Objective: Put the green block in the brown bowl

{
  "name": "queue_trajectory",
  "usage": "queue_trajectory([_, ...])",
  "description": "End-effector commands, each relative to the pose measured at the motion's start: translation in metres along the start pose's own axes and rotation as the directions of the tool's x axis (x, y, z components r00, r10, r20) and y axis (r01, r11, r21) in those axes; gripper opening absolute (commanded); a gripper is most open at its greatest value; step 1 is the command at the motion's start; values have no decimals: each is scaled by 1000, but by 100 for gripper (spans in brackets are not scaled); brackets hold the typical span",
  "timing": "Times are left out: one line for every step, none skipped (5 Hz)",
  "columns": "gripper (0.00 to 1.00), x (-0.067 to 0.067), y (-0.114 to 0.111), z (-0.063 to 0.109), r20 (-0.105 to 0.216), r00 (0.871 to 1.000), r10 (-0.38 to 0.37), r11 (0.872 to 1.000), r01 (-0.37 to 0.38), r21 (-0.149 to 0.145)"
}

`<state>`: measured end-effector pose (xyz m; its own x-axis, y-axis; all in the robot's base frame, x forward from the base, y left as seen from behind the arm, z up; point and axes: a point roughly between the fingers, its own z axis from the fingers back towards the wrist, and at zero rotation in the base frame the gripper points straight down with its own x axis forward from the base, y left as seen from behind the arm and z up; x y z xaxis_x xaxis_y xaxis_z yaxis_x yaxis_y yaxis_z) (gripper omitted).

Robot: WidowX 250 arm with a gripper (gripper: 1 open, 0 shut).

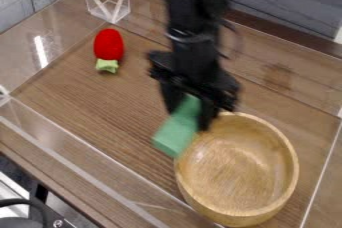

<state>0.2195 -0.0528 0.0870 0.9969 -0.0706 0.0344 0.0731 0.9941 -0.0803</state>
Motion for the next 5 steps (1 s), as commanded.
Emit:
queue_trajectory([0,2,-31,-4,27,999,-17,1000,18,-10])
queue_trajectory([0,-7,-50,-18,19,999,-32,999,32,-16])
queue_trajectory([0,-15,-55,-24,6,998,-70,997,70,-13])
queue_trajectory([0,-13,-53,-27,-13,997,-78,997,78,-8])
queue_trajectory([0,-9,-50,-30,-27,996,-82,997,82,-6])
